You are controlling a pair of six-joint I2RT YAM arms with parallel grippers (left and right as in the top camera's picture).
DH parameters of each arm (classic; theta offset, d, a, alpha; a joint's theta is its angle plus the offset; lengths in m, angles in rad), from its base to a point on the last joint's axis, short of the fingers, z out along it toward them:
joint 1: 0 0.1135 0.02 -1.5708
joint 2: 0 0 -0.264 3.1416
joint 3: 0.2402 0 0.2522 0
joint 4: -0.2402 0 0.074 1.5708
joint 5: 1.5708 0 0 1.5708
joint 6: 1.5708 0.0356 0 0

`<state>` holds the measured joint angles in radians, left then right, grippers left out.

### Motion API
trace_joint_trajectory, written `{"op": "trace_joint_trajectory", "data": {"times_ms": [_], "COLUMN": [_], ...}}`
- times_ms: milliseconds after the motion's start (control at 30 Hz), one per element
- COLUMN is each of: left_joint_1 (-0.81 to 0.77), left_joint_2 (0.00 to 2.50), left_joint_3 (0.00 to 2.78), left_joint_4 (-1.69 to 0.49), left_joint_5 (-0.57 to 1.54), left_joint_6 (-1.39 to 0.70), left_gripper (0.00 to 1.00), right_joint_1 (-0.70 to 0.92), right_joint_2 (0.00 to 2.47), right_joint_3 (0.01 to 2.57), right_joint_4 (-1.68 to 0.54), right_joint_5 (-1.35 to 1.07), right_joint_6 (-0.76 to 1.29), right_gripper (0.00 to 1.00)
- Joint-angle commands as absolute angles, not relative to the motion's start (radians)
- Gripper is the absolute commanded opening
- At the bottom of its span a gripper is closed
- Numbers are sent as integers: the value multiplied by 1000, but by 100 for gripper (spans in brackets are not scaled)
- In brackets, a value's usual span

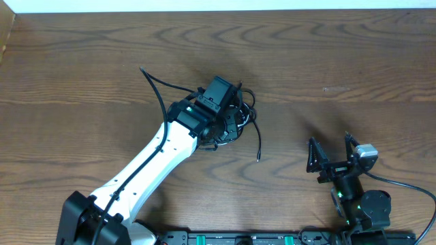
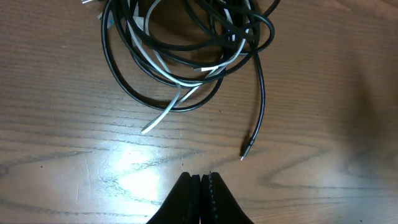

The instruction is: Untangle cables

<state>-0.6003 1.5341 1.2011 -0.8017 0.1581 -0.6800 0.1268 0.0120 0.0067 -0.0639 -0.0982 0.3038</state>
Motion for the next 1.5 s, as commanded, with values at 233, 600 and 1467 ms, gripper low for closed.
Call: {"op": "trace_joint_trajectory", "data": {"times_ms": [233,600,1467], "left_joint_1": [-599,-599,-583], "left_joint_2": [1537,1537,1550], "left_joint_3": [1195,1195,1195], "left_joint_4": [-799,-799,-791], "left_joint_5": [145,146,130], "left_joint_6": [-675,-675,-641], "left_gripper": [8,8,61], "right_joint_1": [132,132,133], "right_joint_2": [10,10,12], "right_joint_3": [6,6,7], "right_joint_4": [-67,-67,9], "right_joint_5": [-110,-110,-413], "right_joint_6": [314,314,602], "right_gripper": [99,99,99]}}
